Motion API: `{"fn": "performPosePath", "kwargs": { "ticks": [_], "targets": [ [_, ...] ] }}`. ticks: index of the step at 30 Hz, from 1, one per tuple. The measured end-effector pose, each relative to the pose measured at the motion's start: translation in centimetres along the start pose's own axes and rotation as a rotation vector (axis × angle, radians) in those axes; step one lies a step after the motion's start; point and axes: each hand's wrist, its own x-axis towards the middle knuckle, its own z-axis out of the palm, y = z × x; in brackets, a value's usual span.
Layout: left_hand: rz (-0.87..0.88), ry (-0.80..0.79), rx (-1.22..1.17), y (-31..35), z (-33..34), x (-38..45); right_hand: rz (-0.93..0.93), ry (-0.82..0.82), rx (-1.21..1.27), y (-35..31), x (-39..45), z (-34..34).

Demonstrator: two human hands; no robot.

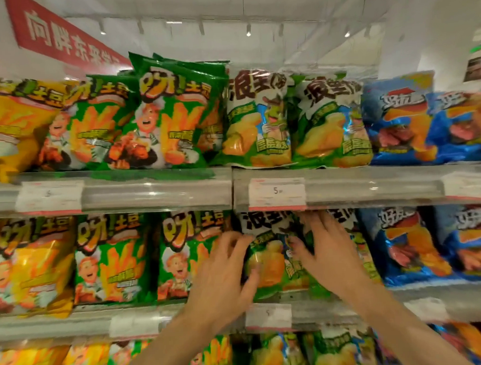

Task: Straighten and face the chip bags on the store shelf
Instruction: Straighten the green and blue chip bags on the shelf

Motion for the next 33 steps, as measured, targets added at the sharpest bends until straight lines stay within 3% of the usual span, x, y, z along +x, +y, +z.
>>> {"fn": "performPosePath", "kwargs": {
  "ticks": [6,11,18,23,28,33],
  "targets": [
    [-0.389,-0.226,-0.187,3.2,3.4,2.8,-0.284,-0.048,-0.170,2.3,-0.3,0.7],
    [-0.570,-0.211,-0.429,2.6,4.5,5.3,-0.235,-0.105,-0.269,3.8,-0.3,1.0],
    [-0.639,-0.221,-0.737,1.4,4.9,7.3,-0.163,-0.223,-0.215,4.2,1.4,0.4],
    [-0.609,-0.198,-0.781,1.0,4.8,7.1,-0.047,-0.370,0.261,2.6,3.4,-1.3],
    [-0.584,-0.164,-0.790,0.9,4.8,6.4,0.132,-0.653,0.458,2.1,5.4,-1.5],
    [-0.573,-0.177,-0.803,1.2,4.4,6.4,0.224,-0.712,0.562,2.3,5.7,-1.0]
  ]
}}
